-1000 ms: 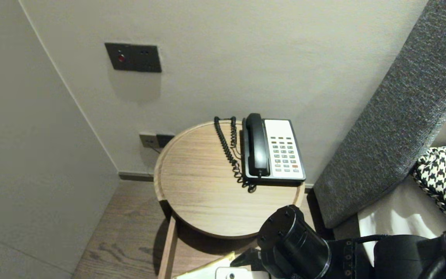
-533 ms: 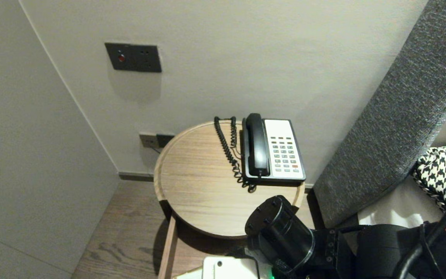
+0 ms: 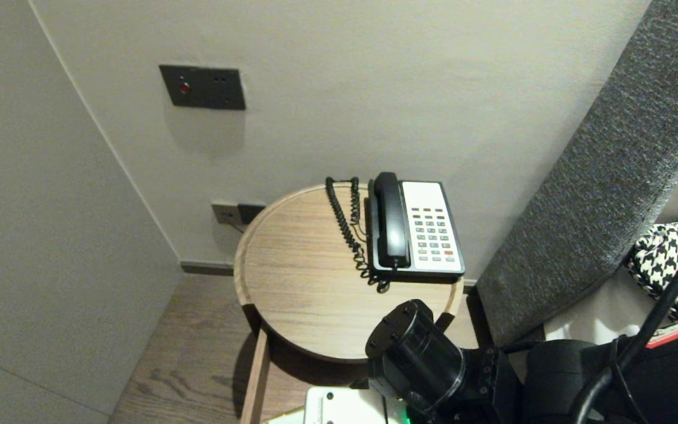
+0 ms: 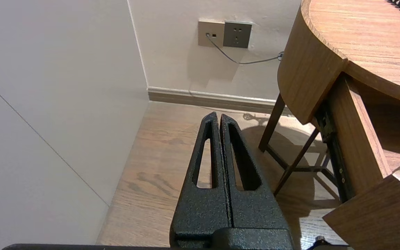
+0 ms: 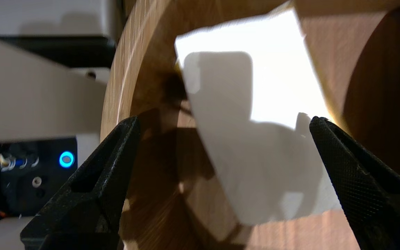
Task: Take the tissue out of the drawer one by one and place them on the table
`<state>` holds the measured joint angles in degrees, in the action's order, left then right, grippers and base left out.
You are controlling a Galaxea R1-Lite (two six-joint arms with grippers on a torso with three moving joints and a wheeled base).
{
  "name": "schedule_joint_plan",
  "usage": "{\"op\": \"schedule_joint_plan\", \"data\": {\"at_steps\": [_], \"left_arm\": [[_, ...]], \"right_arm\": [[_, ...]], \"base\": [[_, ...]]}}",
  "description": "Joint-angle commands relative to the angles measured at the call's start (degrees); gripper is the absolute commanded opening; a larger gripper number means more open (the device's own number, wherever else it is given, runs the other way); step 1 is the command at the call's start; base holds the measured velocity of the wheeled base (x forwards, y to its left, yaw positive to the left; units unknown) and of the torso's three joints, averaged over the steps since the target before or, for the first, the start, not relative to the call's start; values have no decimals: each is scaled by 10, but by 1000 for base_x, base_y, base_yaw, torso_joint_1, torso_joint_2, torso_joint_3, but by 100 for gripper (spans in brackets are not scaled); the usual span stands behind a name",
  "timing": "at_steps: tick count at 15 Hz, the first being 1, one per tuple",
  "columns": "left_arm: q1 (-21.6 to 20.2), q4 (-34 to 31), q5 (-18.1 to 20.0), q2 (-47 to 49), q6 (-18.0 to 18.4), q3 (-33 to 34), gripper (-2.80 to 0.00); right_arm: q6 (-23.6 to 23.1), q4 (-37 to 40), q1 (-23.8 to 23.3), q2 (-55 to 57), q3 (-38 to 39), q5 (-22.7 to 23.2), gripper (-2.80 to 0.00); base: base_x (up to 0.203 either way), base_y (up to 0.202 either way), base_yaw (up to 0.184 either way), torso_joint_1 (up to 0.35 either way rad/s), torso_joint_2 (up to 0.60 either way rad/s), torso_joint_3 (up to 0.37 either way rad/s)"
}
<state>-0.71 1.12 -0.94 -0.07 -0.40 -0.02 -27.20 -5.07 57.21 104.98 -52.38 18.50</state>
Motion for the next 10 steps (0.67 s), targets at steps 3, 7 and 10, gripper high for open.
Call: {"op": "schedule_joint_plan", "data": {"at_steps": [3, 7, 10], "left_arm": [[0, 0, 0, 0, 0, 0, -280], [0, 0, 0, 0, 0, 0, -280], [0, 0, 0, 0, 0, 0, -280]], "right_arm": [[-1, -2, -7, -8, 28, 1, 0], [-1, -8, -30, -11, 55, 0, 0], [-1, -16, -39, -9, 53, 0, 0]], "base": [[0, 0, 0, 0, 0, 0], [0, 0, 0, 0, 0, 0], [0, 0, 0, 0, 0, 0]]}}
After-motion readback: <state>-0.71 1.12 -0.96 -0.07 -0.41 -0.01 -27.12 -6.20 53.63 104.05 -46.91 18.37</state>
